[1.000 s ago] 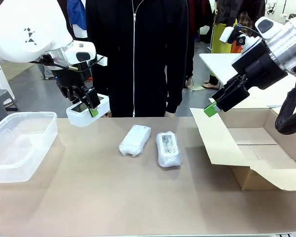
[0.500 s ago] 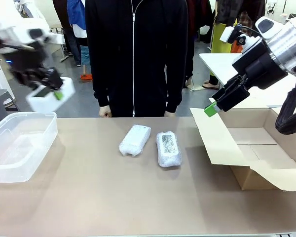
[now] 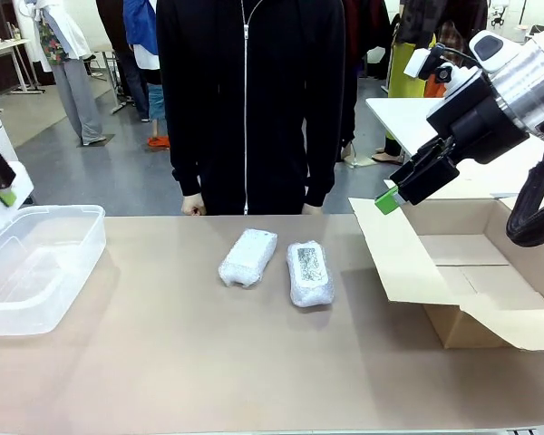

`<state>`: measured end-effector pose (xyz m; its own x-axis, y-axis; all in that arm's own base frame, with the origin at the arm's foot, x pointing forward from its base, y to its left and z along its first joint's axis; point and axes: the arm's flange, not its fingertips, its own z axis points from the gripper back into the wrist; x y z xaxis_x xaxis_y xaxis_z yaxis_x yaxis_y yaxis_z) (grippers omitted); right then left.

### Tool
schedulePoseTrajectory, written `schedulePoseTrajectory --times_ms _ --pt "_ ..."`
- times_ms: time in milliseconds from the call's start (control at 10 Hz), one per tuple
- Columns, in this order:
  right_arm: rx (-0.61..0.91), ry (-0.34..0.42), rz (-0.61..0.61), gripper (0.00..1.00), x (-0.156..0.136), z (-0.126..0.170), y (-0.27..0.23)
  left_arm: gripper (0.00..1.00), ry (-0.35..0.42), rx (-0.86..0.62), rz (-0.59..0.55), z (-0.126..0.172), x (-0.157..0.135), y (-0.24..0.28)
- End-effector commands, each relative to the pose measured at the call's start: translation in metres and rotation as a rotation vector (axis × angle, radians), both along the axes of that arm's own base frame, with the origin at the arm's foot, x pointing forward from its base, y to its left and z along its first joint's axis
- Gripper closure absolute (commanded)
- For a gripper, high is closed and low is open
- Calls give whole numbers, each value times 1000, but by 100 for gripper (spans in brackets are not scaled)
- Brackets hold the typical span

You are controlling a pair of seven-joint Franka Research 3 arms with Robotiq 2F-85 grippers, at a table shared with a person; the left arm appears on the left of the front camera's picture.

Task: Separate and place wrapped and unwrapped clocks.
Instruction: If the picked Digital clock is wrapped, place it in the Package Box ; if not, place it in the Organizing box.

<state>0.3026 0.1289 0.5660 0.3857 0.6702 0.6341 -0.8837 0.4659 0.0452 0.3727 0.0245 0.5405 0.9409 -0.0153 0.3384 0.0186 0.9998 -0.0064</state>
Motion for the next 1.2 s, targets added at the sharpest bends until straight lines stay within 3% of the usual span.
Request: schedulePoseTrajectory --times_ms 0,500,800,1100 --pt "0 9 2 0 0 -1 -1 20 27 -8 -19 -30 18 19" --pt "0 9 2 0 0 -1 -1 20 60 29 -155 -125 51 54" --pt "0 9 2 0 0 -1 -1 20 57 6 -213 -150 58 61" --pt "0 9 2 0 0 -1 -1 20 41 -2 -184 -166 63 64"
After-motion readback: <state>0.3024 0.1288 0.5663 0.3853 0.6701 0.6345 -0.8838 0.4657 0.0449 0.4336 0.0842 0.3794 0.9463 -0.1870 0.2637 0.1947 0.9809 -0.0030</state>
